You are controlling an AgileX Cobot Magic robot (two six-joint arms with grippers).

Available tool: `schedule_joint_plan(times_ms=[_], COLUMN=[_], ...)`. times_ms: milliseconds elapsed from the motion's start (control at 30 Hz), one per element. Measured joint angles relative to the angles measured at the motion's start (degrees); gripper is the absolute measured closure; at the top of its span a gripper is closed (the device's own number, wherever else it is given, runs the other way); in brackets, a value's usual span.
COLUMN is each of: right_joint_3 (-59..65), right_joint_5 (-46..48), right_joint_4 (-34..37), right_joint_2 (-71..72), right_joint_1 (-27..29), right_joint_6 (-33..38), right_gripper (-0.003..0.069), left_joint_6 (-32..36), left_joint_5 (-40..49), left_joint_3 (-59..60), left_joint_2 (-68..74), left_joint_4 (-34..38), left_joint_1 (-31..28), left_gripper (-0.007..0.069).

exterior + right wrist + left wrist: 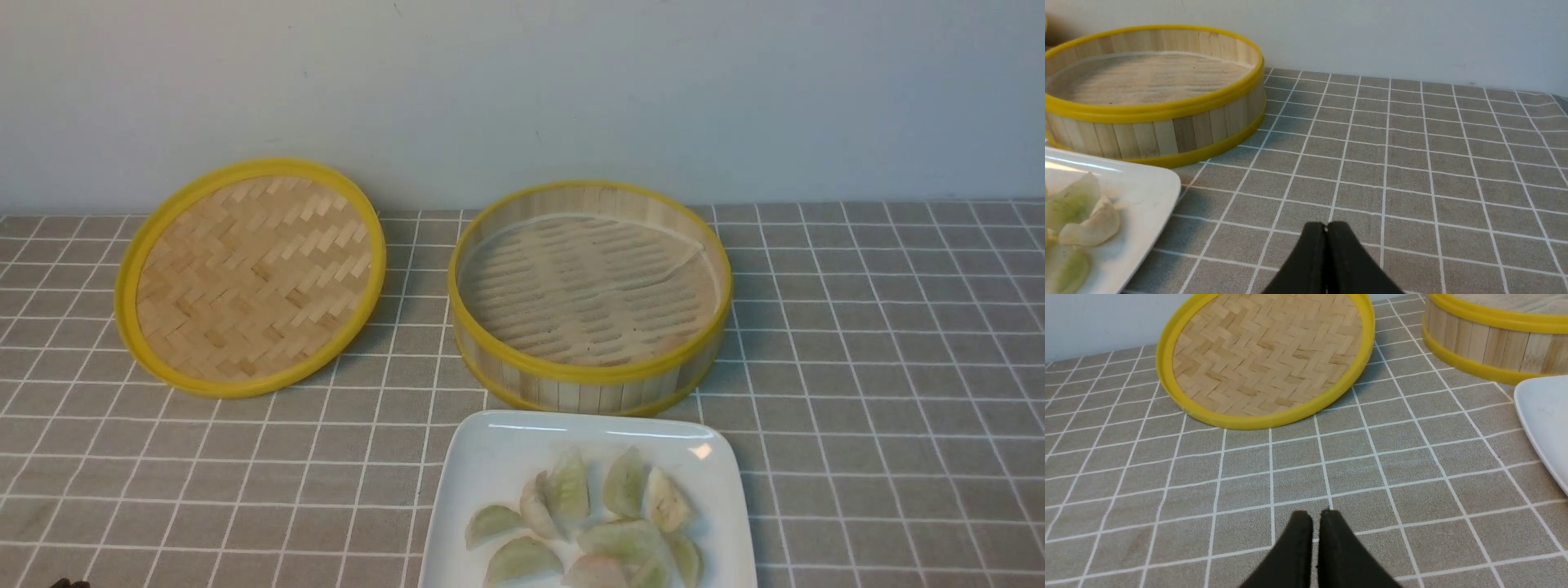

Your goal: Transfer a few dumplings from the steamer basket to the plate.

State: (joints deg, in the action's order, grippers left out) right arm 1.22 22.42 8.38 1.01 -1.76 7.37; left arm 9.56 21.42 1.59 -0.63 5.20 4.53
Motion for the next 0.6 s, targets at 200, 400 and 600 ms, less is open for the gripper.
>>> schedule_joint_plan(times_ms=[200,400,600], right_joint_3=[0.0,0.0,0.0], right_joint_5=[0.0,0.0,0.0], right_joint_4=[-0.4,-0.4,-0.4], right_joint_2=[0.0,0.0,0.0], right_joint_1=[1.8,1.8,1.8], right_joint_6=[-1.0,-1.0,-1.0], right_gripper=[0.0673,0.0673,0.0673], left_joint_6=[0.0,0.0,0.0], left_joint_5=[0.0,0.0,0.0], left_joint_3=[0.0,0.0,0.0], left_joint_2=[0.0,0.0,0.0], left_joint_4=[0.0,0.0,0.0], left_joint_1=[0.0,0.0,0.0], left_gripper=[0.0615,0.0615,0.0615])
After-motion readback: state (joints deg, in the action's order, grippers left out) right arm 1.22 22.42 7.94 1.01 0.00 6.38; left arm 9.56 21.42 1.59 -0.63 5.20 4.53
